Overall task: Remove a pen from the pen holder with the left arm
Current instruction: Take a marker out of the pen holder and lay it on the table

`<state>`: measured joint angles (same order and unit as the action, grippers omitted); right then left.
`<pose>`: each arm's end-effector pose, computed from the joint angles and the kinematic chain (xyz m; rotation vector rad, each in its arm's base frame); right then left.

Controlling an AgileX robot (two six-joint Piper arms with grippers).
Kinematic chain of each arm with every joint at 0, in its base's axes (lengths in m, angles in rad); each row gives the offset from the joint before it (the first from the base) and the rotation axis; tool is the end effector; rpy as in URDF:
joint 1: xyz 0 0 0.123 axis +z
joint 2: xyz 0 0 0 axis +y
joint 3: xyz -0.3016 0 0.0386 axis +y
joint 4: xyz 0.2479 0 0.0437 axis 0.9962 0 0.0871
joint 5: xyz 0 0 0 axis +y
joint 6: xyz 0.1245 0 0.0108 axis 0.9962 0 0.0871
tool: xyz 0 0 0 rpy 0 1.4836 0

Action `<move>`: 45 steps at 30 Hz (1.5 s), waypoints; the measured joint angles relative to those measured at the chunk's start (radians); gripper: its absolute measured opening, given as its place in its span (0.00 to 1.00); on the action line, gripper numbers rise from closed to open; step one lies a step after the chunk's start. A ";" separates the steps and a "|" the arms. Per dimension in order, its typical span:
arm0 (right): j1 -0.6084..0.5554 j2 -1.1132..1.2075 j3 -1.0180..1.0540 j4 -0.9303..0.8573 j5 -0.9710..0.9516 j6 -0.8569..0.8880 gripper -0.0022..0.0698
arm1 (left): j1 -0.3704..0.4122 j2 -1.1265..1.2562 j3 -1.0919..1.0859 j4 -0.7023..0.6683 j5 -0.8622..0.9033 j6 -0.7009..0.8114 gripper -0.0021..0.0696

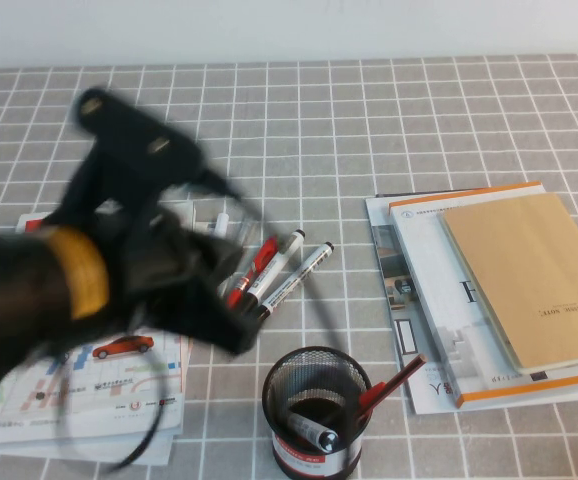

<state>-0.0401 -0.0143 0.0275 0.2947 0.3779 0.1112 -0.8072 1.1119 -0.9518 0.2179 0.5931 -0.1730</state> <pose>0.0659 0.0108 0.1622 0.3224 1.8439 0.3392 0.1845 -0.1709 0.3385 0.8257 2.0793 -0.3036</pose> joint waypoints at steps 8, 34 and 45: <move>0.000 0.000 0.000 0.000 0.000 0.000 0.01 | -0.003 -0.188 0.158 -0.002 0.087 -0.017 0.03; 0.000 0.000 0.000 0.000 0.000 0.000 0.01 | 0.039 -0.447 0.449 0.487 0.021 -0.370 0.03; 0.000 0.000 0.000 0.000 0.000 0.000 0.01 | 0.424 -0.849 0.738 0.258 -0.289 -0.215 0.03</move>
<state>-0.0401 -0.0143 0.0275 0.2947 0.3779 0.1112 -0.3830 0.2626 -0.2135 0.4758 0.3038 -0.3879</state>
